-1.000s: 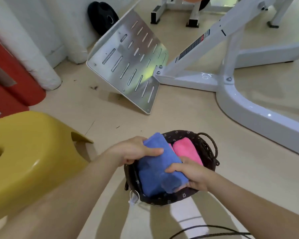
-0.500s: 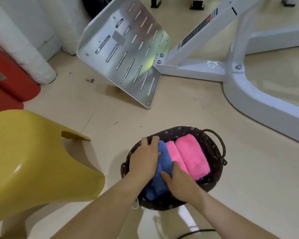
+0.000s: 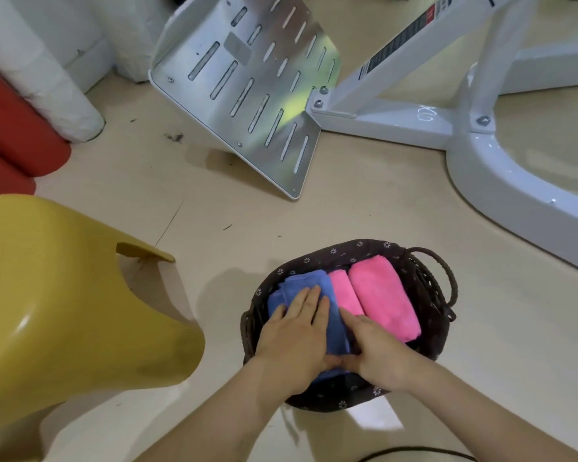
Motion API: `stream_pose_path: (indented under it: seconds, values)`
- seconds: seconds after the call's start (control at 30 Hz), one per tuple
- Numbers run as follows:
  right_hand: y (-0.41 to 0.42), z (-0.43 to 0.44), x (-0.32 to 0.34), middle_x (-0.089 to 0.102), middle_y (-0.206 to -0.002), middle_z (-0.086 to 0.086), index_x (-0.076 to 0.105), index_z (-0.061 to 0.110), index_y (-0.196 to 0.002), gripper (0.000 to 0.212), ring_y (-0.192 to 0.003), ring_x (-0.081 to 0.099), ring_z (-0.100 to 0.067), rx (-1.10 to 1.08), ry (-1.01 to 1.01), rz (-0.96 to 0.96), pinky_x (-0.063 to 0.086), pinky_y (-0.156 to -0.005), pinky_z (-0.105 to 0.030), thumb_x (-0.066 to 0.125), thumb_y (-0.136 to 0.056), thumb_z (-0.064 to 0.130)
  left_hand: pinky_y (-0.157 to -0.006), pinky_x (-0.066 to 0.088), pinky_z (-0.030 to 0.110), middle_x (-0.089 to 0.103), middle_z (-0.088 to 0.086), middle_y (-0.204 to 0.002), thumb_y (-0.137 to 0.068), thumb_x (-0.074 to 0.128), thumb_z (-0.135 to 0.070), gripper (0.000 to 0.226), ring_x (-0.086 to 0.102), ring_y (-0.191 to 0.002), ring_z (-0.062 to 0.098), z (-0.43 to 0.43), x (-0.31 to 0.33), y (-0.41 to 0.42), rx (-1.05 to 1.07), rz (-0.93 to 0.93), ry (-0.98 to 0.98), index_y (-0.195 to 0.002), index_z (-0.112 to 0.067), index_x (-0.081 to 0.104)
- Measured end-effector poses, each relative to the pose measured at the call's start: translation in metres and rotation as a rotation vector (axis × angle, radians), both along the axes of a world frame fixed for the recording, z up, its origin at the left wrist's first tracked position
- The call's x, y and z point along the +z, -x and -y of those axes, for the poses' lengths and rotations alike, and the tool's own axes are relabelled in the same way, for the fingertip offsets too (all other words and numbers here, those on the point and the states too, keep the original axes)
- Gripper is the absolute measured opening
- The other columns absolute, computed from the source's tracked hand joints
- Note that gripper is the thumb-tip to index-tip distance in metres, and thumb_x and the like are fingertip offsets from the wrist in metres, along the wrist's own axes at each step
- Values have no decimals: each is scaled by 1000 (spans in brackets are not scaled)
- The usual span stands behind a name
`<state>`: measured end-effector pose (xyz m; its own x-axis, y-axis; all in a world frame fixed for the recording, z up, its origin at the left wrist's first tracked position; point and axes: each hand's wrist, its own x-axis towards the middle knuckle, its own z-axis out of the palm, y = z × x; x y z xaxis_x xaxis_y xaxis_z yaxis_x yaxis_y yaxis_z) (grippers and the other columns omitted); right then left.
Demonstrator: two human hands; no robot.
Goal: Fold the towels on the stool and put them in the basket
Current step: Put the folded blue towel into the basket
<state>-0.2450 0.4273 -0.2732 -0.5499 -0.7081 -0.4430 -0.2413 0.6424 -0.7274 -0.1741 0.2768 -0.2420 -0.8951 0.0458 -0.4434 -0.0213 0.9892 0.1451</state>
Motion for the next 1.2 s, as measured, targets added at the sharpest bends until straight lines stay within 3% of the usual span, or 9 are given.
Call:
stream_pose_path:
  seconds: [0.1,0.3,0.53,0.63,0.73,0.8,0.9,1.03,1.2]
  values:
    - [2,3,-2,60,-122,3,39,23,-136,77,-108,58,-15,14,-5,-26,48,-93,-33,78,-71,29,-117,2,47,-16,5,-160,-82,38,-73,101,-14,-147,19,-3,-7,-2,38,-20,43,-151,-15,-8]
    - [-19,3,11,40,-126,-1,-3,18,-153,95,-106,50,-18,107,-148,-458,48,-80,-29,62,-83,25,-115,-3,54,-30,10,-155,-81,57,-61,110,-26,-143,23,-11,-19,11,43,77,49,-149,-15,-16]
    - [4,2,16,49,-132,3,30,21,-146,77,-121,47,-10,68,-110,-104,39,-104,-30,68,-79,30,-114,-4,58,-24,6,-157,-78,53,-70,111,-22,-144,21,2,-8,15,12,63,-36,-151,-18,-12]
    - [6,3,27,62,-106,15,48,24,-128,48,-94,59,10,-103,-11,105,46,-86,-15,67,-84,15,-112,-9,59,-17,5,-159,-87,46,-62,94,-20,-145,22,3,-1,9,-13,-78,-70,-152,-15,-2]
    - [5,1,45,58,-84,0,54,16,-125,37,-74,53,-12,-363,16,257,45,-67,-23,63,-90,10,-113,-1,61,-1,6,-161,-93,46,-48,74,-10,-147,23,2,7,3,-21,-214,-138,-151,-14,16]
    - [2,-1,69,57,-82,-7,61,16,-115,24,-74,49,-20,-542,67,325,44,-68,-29,61,-92,10,-109,24,62,29,9,-155,-86,51,-46,63,19,-146,25,2,17,-1,-9,-260,-165,-140,-15,43]
    - [-3,-10,119,59,-83,-5,64,23,-100,15,-77,52,-19,-726,61,358,46,-67,-27,56,-94,12,-83,55,36,65,6,-121,-78,43,-45,47,61,-114,22,-3,55,-13,53,-359,-289,-108,-19,69]
    - [-11,-38,202,65,-87,-3,66,17,-103,16,-80,62,-17,-841,12,384,48,-70,-27,59,-91,11,-73,43,20,68,-7,-93,-88,40,-33,32,63,-85,13,-15,147,-23,149,-395,-494,-90,-24,71]
    - [-18,-110,334,71,-94,-10,67,14,-102,19,-76,66,-19,-1016,-9,392,50,-72,-28,54,-91,6,-72,39,12,65,-15,-87,-98,45,-22,25,55,-79,3,-49,303,-7,242,-129,-653,-110,-28,66]
